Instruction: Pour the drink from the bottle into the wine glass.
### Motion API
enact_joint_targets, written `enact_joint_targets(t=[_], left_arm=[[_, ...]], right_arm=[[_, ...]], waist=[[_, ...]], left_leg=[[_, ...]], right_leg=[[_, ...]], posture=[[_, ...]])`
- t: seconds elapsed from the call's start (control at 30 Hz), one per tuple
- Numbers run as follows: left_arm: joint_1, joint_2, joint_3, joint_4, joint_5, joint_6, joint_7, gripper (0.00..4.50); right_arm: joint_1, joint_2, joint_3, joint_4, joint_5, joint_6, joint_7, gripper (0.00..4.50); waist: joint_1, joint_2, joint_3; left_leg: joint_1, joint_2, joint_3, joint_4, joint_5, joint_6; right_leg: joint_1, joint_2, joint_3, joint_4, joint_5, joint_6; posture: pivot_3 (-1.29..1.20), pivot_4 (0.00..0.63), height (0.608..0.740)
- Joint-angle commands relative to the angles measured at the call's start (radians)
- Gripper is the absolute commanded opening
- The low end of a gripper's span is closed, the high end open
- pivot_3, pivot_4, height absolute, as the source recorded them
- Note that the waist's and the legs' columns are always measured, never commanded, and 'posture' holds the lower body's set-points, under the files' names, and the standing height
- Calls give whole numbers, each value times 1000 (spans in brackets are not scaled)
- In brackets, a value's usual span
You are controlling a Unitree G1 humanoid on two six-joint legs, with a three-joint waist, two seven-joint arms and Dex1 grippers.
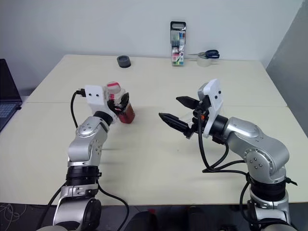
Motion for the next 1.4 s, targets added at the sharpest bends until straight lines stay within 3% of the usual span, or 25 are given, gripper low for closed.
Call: enact_joint_targets(t=[0.03, 0.4, 0.77, 1.03, 1.4], left_arm=[[6, 11, 16, -16, -13, -26, 6, 2076], [-15, 48, -25, -28, -15, 11, -38, 2065], [-167, 203, -199, -199, -187, 289, -464, 2065], [-204, 211, -235, -239, -276, 323, -620, 2065], [-205, 200, -232, -230, -283, 301, -649, 2065]], right_arm=[[-5, -8, -18, -29, 22, -28, -3, 4500], [-20, -20, -3, 0, -26, -56, -8, 4500], [-137, 51, 44, 35, -45, -44, -89, 4500], [-208, 118, 95, 92, -102, -66, -138, 4500], [-168, 144, 145, 95, -167, -87, -163, 4500]], waist=[[0, 0, 0], [-1, 0, 0], [-2, 1, 1], [-4, 2, 1], [-4, 2, 1]], left_leg=[[0, 0, 0, 0, 0, 0], [0, 0, 0, 0, 0, 0], [-2, 0, 0, 0, 2, -4], [-2, 0, 0, 0, 2, -4], [-2, 0, 0, 0, 2, -3]], right_leg=[[0, 0, 0, 0, 0, 0], [0, 0, 0, 0, 0, 0], [-2, 0, 0, 0, 0, 0], [-3, 0, 0, 0, 0, 0], [-3, 0, 0, 0, 0, 0]], posture=[[0, 150, 740], [0, 150, 740], [0, 150, 740], [0, 150, 740], [0, 150, 740]])
